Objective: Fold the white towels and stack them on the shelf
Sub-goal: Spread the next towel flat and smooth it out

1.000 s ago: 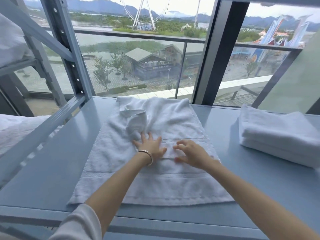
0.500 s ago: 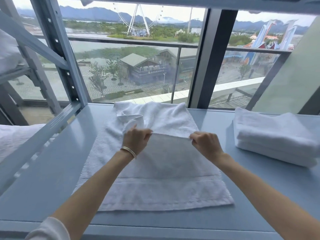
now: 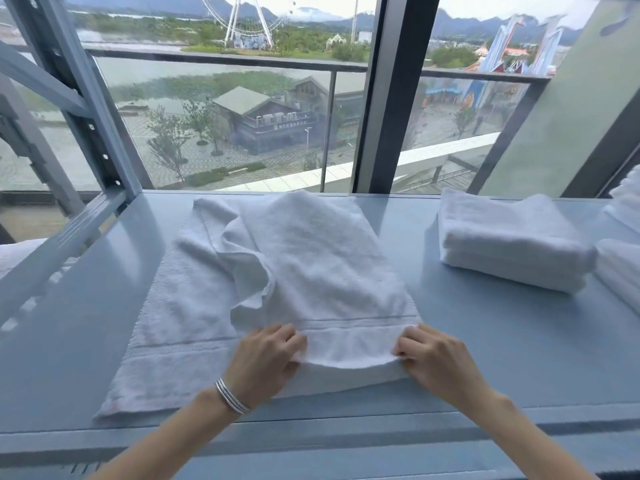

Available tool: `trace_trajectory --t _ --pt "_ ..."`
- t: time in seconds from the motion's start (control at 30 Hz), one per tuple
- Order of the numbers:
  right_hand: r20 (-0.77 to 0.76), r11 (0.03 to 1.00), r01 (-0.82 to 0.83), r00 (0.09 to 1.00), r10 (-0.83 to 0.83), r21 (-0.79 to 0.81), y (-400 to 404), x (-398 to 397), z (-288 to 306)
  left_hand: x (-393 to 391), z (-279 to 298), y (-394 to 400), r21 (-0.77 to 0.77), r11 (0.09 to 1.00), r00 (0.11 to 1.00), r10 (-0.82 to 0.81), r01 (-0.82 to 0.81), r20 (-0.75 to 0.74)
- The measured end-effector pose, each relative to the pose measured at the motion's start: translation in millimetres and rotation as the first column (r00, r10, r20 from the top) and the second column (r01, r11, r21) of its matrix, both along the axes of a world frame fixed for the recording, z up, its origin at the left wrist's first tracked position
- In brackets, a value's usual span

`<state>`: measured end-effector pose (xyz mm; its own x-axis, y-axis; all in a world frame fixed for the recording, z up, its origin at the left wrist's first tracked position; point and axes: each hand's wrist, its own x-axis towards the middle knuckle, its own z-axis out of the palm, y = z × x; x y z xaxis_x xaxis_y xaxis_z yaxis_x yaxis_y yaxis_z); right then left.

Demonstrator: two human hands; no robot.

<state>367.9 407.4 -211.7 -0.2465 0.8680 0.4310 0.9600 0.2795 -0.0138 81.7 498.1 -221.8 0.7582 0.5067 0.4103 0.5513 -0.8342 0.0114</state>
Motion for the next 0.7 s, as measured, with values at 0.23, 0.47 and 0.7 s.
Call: trace_trajectory --t 0.23,0.47,0.7 --pt "-0.164 0.997 0.077 0.983 -0.077 -0.009 -11.9 28.2 8.2 9.0 1.0 0.5 -0.002 0.992 0.991 -0.128 0.129 0.025" --pt "-0.358 0.984 0.105 0.922 -0.149 -0.141 -17.6 56.9 -6.2 13.4 -5.8 -2.2 -0.02 0.983 0.982 -0.18 0.181 0.05" --pt "-0.445 0.922 0.161 0.838 -0.316 -0.351 -27.0 71.1 10.2 12.9 -4.2 -8.6 0.002 0.986 0.985 -0.167 0.167 0.04"
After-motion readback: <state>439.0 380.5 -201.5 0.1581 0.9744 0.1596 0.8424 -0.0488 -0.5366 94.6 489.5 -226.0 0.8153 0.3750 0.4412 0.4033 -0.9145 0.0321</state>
